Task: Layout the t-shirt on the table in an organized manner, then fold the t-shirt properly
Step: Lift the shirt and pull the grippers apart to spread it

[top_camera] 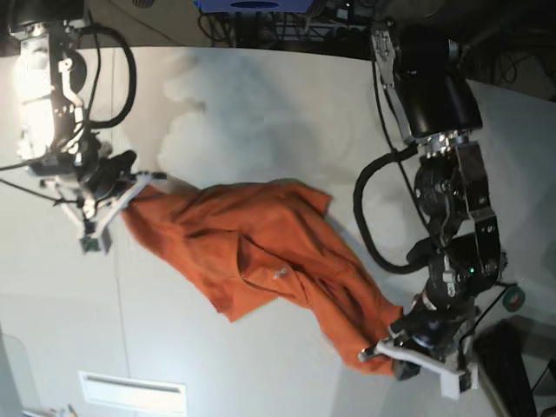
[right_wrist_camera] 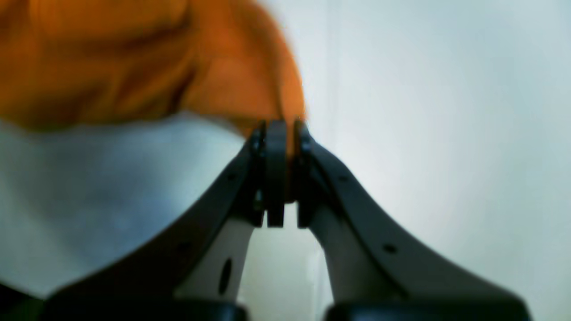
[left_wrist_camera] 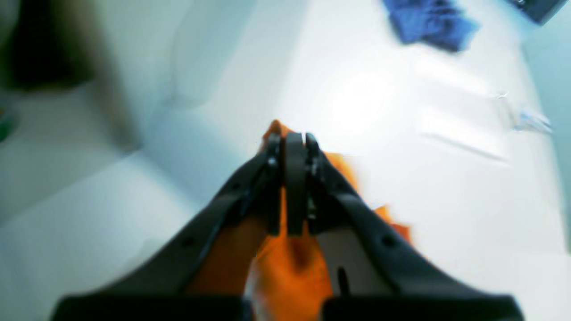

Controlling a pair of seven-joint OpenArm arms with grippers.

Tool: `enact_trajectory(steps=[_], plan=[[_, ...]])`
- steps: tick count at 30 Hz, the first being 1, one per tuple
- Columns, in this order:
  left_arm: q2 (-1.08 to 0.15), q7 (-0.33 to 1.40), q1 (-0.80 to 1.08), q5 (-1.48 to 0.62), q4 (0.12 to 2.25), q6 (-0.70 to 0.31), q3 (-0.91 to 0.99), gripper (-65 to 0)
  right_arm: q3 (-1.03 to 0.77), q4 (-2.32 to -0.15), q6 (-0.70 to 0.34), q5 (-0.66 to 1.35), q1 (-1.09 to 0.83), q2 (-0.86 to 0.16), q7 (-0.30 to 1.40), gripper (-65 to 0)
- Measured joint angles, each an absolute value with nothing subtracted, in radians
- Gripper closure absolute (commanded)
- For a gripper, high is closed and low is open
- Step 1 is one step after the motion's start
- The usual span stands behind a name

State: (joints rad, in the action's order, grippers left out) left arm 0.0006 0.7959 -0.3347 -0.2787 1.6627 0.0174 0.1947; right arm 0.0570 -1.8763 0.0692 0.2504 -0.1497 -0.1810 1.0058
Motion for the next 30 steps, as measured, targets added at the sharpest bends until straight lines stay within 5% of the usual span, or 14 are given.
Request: enact_trajectory(steps=[9, 17, 18, 21, 22, 26, 30], plan=[[0.093, 0.679, -0.599, -0.279, 1.242, 0.022, 0.050, 0.0, 0.221, -1.877, 0.075, 0.260, -0.271, -0.172, 0.986, 0.0], [0.153, 0.493, -0.743, -0.294, 0.896, 0.016, -0.181, 0.0, 0.233, -1.869, 0.075, 0.261, -0.311, -0.064, 0.988, 0.0], [0.158, 0.473, -0.748, -0.294, 0.876, 0.015, -0.185, -4.1, 0.230, -1.856, 0.075, 0.259, -0.314, -0.052, 0.977, 0.0], [0.155, 0.423, -0.742, -0.299, 0.865, 0.015, -0.184, -32.1, 0.226, -1.819, 0.075, 0.255, -0.327, -0.043, 0.980, 0.0], [0.150, 0.415, -0.739, -0.293, 0.865, 0.016, -0.177, -35.7, 0.226, -1.810, 0.075, 0.255, -0.334, -0.043, 0.980, -1.4], [0.139, 0.422, -0.714, -0.294, 0.901, 0.014, -0.128, -32.3, 0.227, -1.814, 0.078, 0.252, -0.395, -0.059, 0.970, -30.8], [0.115, 0.442, -0.588, -0.294, 1.117, 0.011, 0.044, -30.6, 0.194, -1.892, 0.127, 0.253, -0.448, -0.091, 0.845, -35.3]])
